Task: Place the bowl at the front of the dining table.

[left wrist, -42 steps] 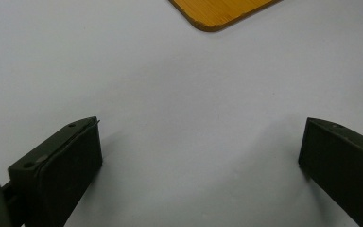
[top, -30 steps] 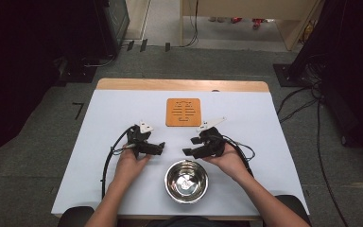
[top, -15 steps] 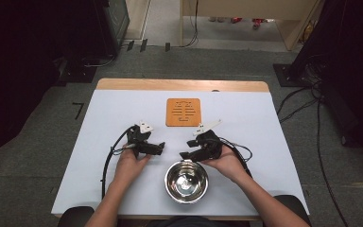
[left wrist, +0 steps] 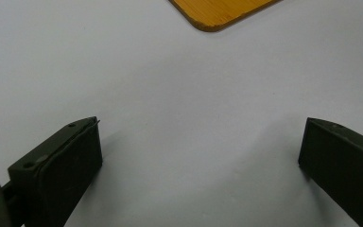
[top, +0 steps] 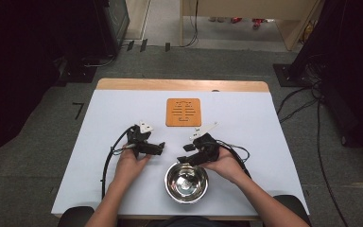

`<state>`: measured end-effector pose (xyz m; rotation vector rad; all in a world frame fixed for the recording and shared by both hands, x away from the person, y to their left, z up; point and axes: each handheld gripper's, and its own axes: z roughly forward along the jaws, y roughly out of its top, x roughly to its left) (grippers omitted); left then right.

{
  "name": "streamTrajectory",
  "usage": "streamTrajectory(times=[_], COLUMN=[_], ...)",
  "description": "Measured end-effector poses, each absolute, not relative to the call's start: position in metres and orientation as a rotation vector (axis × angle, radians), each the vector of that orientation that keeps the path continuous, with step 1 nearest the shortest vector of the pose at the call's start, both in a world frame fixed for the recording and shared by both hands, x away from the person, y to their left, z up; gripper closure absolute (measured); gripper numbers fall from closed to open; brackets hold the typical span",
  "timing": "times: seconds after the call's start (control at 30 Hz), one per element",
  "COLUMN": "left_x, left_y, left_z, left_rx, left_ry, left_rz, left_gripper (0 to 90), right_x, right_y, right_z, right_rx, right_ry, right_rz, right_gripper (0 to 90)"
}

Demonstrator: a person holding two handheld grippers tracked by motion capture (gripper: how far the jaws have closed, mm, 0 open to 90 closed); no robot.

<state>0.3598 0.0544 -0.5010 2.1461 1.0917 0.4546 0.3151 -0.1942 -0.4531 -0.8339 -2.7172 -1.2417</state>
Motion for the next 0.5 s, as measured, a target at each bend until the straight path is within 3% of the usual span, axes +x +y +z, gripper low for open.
streamTrajectory(times=[0.5], left_x=[0.36], left_y=[0.054], left_z=[-0.501], left_rx=[2.147], left_ry=[1.091], left_rz=[0.454], left_gripper=[0.1], right_x=[0.312], right_y=[-0.19], right_z=[-0.464], right_rx=[-0.709], right_ry=[-2.749], right_rz=[-1.163], right_gripper=[47.5])
